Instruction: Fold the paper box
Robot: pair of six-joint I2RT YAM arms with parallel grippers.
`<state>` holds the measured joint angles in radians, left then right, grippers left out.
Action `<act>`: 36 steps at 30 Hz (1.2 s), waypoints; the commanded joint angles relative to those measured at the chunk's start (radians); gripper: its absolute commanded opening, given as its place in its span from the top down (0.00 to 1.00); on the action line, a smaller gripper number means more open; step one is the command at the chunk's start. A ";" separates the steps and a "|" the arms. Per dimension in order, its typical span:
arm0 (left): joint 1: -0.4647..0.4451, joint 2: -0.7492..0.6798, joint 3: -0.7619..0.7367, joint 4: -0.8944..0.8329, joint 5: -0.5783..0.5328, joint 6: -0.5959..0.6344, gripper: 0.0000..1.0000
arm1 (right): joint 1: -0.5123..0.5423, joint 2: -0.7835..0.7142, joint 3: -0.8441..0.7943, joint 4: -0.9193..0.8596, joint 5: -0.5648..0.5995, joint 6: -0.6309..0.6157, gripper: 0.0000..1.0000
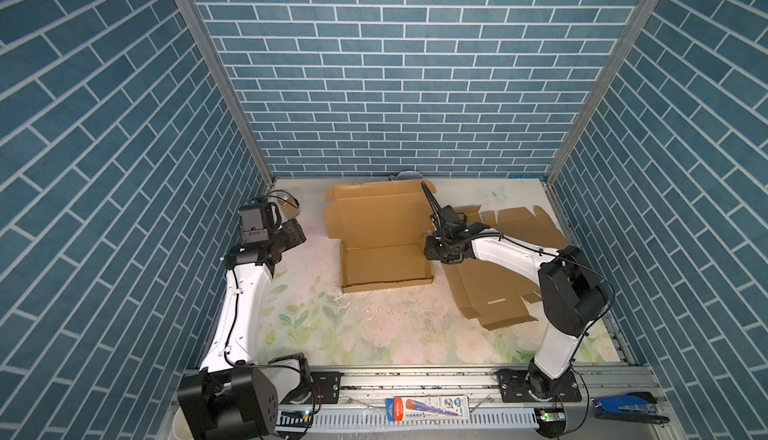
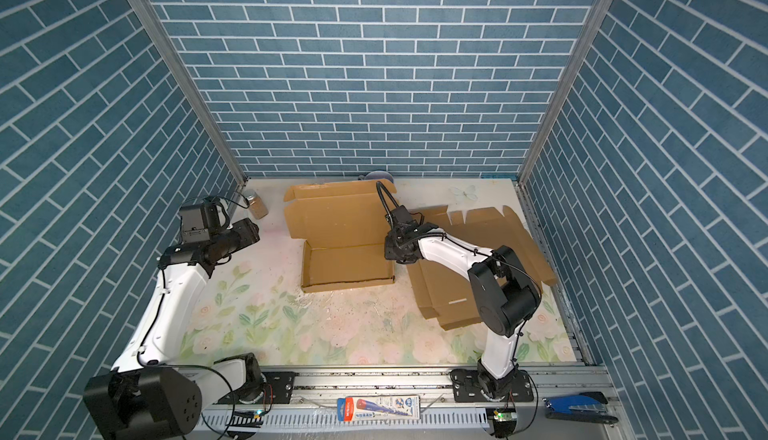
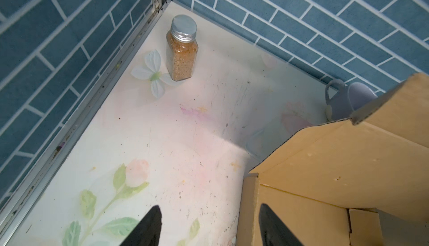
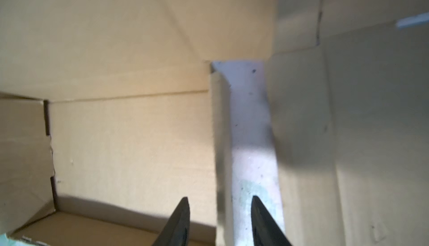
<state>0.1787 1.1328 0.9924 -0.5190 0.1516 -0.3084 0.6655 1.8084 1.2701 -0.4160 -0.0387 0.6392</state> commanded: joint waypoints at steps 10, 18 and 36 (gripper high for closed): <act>0.004 -0.070 -0.206 0.084 0.138 -0.071 0.35 | 0.005 0.088 0.067 0.011 0.024 0.063 0.65; 0.004 0.039 -0.089 0.124 0.224 0.079 0.35 | -0.059 -0.049 0.079 0.026 -0.175 -0.142 0.60; 0.004 0.320 0.072 0.276 0.527 0.308 0.27 | -0.248 0.121 0.563 -0.307 -0.525 -0.653 0.35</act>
<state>0.1783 1.4216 1.0294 -0.2821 0.6239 -0.0631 0.4141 1.8690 1.7645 -0.6289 -0.5030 0.1150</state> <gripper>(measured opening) 0.735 0.653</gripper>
